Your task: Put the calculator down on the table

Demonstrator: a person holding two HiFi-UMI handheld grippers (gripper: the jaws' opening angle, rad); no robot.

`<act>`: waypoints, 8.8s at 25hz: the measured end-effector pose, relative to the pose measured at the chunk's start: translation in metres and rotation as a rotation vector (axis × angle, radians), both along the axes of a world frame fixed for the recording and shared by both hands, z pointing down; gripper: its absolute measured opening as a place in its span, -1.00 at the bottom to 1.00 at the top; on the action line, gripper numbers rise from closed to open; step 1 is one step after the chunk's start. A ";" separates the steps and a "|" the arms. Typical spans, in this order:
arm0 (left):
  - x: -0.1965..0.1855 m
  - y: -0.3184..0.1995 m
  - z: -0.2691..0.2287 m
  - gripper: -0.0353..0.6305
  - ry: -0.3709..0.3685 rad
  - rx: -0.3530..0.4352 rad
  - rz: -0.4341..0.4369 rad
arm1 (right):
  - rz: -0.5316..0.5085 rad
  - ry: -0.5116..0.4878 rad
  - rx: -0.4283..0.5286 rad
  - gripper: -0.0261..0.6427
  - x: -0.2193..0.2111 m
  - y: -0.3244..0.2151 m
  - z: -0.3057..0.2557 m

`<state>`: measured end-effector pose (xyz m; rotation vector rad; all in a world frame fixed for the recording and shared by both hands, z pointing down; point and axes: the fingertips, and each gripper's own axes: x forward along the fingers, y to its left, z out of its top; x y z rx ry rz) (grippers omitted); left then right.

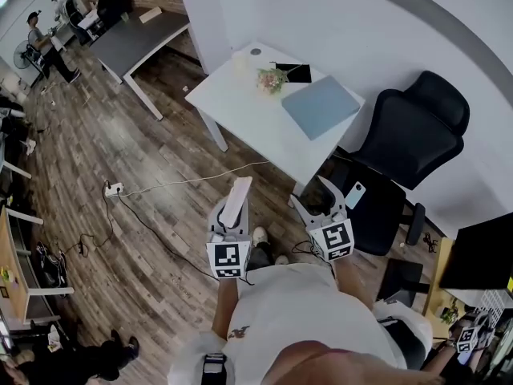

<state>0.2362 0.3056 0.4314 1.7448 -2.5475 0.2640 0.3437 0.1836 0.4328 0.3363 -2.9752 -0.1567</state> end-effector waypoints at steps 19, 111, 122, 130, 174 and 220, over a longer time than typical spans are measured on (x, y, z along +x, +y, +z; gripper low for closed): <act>-0.121 -0.063 -0.002 -0.61 -0.007 0.013 0.049 | 0.061 0.037 0.001 -0.05 -0.112 -0.063 0.006; -0.418 -0.383 0.043 -0.62 0.074 -0.089 0.506 | 0.458 0.138 -0.141 -0.14 -0.378 -0.324 0.052; -0.448 -0.411 0.074 -0.62 0.126 -0.139 0.705 | 0.643 0.199 -0.170 -0.17 -0.395 -0.330 0.072; -0.441 -0.421 0.100 -0.62 0.203 -0.191 0.829 | 0.721 0.236 -0.214 -0.18 -0.391 -0.323 0.090; -0.361 -0.405 0.254 -0.61 0.440 -0.567 0.862 | 0.498 0.449 -0.466 -0.23 -0.366 -0.302 0.231; -0.340 -0.383 0.341 -0.51 0.728 -0.760 0.862 | 0.443 0.563 -0.583 -0.24 -0.369 -0.274 0.280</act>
